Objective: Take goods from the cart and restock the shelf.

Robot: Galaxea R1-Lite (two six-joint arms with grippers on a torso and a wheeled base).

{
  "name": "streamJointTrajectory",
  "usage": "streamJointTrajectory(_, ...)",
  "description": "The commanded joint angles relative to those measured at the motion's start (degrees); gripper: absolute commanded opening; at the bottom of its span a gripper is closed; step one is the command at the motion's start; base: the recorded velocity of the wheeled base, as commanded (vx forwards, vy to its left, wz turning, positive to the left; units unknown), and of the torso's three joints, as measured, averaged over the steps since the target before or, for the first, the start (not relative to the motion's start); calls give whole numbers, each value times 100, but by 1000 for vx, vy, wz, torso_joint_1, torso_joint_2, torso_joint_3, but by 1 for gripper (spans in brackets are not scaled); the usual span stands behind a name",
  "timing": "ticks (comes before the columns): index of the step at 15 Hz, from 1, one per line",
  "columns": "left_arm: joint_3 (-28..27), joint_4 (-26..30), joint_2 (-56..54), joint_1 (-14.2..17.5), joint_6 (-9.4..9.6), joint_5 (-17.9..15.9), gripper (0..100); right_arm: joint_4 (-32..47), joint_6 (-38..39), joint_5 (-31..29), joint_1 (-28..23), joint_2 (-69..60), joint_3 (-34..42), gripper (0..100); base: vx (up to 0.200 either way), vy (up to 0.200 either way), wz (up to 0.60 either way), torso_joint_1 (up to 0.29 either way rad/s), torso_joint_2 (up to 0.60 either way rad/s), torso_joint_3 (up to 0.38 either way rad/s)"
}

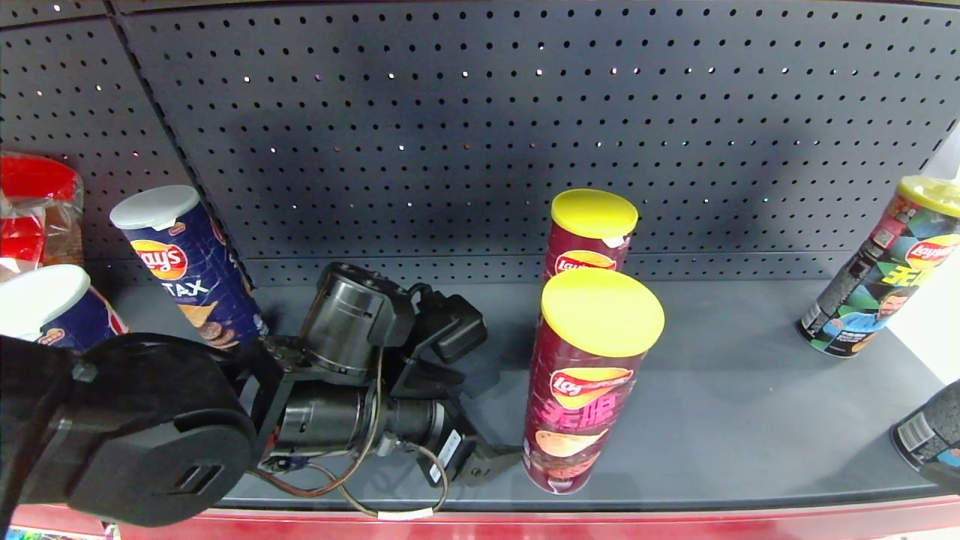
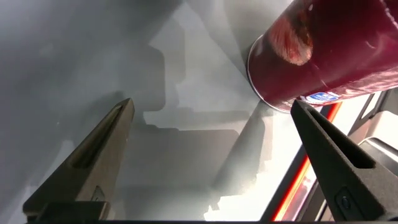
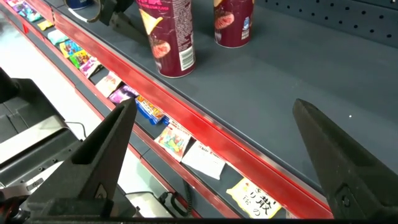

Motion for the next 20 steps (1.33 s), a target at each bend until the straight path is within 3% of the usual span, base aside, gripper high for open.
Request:
streamJointTrajectory(1, -61, -4, 62, -59, -7, -1, 100, -6, -1, 11, 2, 24, 16, 100, 0, 0, 0, 0, 0, 0)
streamJointTrajectory(20, -184, -4, 176, -77, -16, 8, 100, 3, 7, 2, 2, -2, 16, 100, 0, 0, 0, 0, 0, 0)
